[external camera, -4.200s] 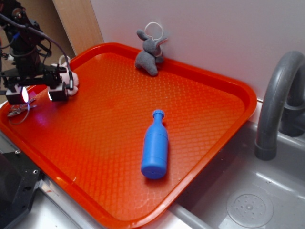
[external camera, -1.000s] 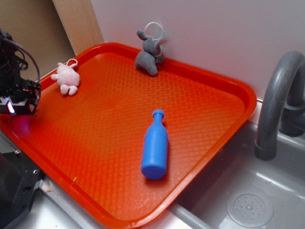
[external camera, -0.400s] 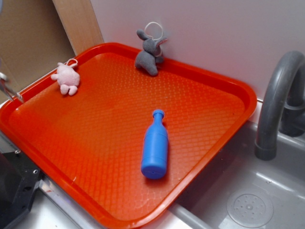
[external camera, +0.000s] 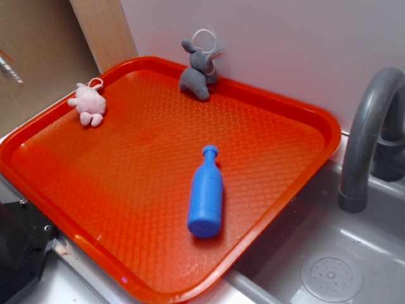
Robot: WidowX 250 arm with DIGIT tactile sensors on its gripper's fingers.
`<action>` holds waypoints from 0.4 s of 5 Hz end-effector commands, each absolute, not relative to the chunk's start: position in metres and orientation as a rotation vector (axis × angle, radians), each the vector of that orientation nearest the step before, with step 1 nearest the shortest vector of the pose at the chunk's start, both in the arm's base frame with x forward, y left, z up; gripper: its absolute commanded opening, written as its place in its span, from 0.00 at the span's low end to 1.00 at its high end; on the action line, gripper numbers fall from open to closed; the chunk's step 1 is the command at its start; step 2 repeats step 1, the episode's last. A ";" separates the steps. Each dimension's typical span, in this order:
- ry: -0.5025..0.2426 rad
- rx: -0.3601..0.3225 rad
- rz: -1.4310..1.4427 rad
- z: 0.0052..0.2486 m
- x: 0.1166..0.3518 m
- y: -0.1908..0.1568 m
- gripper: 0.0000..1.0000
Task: Grab the silver keys.
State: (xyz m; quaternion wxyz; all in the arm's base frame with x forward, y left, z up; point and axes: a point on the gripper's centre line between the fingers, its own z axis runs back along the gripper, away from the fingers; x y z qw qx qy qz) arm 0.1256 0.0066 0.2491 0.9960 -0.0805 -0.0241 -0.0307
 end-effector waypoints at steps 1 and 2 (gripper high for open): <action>-0.052 -0.141 -0.045 0.233 0.133 0.013 0.00; -0.052 -0.141 -0.045 0.233 0.133 0.013 0.00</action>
